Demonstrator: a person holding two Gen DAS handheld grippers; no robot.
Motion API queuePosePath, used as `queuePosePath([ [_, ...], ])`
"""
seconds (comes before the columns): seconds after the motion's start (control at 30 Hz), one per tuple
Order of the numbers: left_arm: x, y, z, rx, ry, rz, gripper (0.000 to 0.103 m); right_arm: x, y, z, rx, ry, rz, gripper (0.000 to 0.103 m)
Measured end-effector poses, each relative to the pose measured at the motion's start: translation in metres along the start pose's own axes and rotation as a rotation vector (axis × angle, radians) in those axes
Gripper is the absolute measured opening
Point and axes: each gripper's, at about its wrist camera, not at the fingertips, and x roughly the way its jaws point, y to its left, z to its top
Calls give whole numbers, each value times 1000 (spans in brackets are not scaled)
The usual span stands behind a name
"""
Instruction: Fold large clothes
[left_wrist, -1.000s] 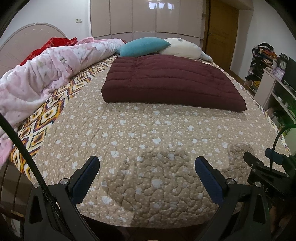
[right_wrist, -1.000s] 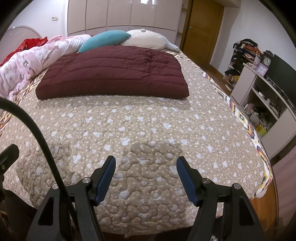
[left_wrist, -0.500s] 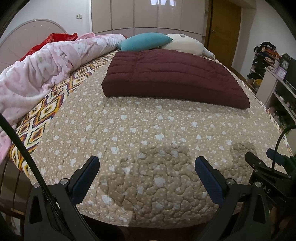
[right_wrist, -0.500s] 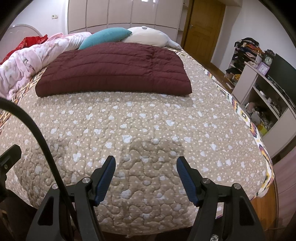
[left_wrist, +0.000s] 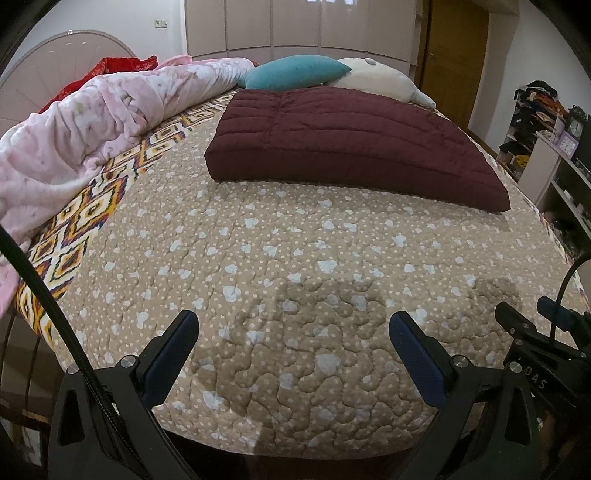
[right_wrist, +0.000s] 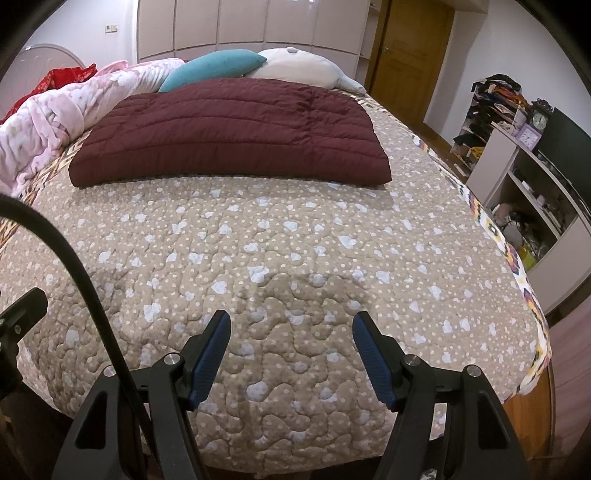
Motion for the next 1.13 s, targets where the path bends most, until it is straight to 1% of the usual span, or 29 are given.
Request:
queuePosePath([
  [0.77,7,-4,-4,12,23,4,103,2,3,-2,-22,-4,-3,73],
  [1.0,9,-2,-6,2,44,-6,103,3,3,-2,-27,3,-5,73],
  [1.13,9,-2,-6,3,41,9,103,4,3,-2,-28,7,-6,74],
])
